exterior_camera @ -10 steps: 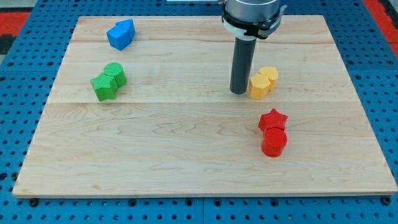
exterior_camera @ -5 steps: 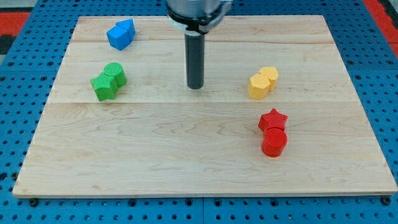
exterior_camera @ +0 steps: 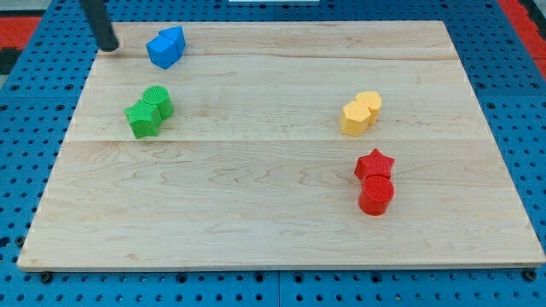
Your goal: Push the blue cube to the top center of the board
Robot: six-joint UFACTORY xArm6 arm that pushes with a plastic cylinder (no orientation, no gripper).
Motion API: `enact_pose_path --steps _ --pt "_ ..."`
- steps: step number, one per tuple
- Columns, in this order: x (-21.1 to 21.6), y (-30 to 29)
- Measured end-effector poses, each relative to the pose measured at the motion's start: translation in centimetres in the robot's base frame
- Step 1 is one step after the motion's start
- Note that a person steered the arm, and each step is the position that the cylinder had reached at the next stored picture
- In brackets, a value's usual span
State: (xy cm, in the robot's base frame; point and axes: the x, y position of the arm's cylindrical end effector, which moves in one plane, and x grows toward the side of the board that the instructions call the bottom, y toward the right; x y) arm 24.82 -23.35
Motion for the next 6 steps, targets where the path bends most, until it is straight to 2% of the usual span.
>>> enact_pose_path --steps 1,2,3,5,6 --pt "2.7 7.7" --pt "3.4 10.1" --pt "4.8 7.0" --pt "2.8 16.5" --pt "4.5 16.4"
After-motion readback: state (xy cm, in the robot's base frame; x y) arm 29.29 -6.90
